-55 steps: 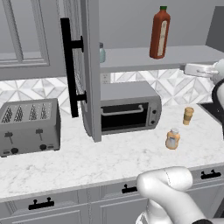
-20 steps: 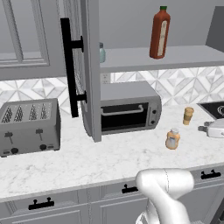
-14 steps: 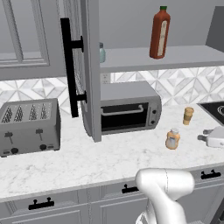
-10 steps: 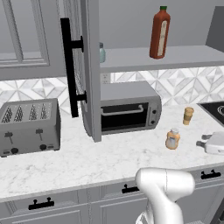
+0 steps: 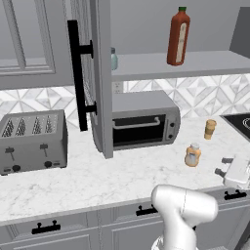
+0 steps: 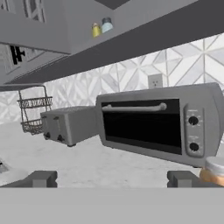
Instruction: Put the shaker and condiment bottle from the counter next to their counterparts in the cabinet.
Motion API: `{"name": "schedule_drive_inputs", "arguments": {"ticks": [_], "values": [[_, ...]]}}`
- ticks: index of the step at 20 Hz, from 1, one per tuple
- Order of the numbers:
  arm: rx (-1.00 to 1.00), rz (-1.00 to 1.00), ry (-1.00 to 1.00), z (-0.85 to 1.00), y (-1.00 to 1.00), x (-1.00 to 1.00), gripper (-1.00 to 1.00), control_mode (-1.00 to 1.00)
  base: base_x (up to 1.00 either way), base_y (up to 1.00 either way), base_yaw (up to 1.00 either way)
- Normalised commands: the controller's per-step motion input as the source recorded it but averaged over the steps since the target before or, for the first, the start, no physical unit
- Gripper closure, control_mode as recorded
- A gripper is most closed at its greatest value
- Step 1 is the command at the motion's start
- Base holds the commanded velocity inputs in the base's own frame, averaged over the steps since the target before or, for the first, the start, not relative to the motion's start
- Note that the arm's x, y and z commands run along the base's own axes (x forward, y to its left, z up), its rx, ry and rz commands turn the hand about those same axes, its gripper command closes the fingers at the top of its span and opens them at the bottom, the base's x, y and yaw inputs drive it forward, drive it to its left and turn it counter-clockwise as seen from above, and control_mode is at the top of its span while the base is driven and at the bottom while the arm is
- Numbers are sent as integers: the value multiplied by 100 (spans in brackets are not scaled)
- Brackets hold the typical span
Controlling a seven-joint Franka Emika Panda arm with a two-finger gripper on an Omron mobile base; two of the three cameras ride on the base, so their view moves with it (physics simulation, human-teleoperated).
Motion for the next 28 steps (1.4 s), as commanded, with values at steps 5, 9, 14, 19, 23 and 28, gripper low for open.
{"name": "schedule_drive_inputs", "arguments": {"ticks": [5,9,14,19,23,28], "values": [[0,0,-3,-2,-8,33,-100,-100,0,0,0],[0,0,0,-5,-37,17,-100,-100,0,0,0],[0,0,0,-15,-49,7,-100,-100,0,0,0],[0,0,0,-2,-13,38,-100,-100,0,0,0],[0,0,0,-26,-8,28,-100,-100,0,0,0],[0,0,0,-32,-8,18,-100,-100,0,0,0]]}}
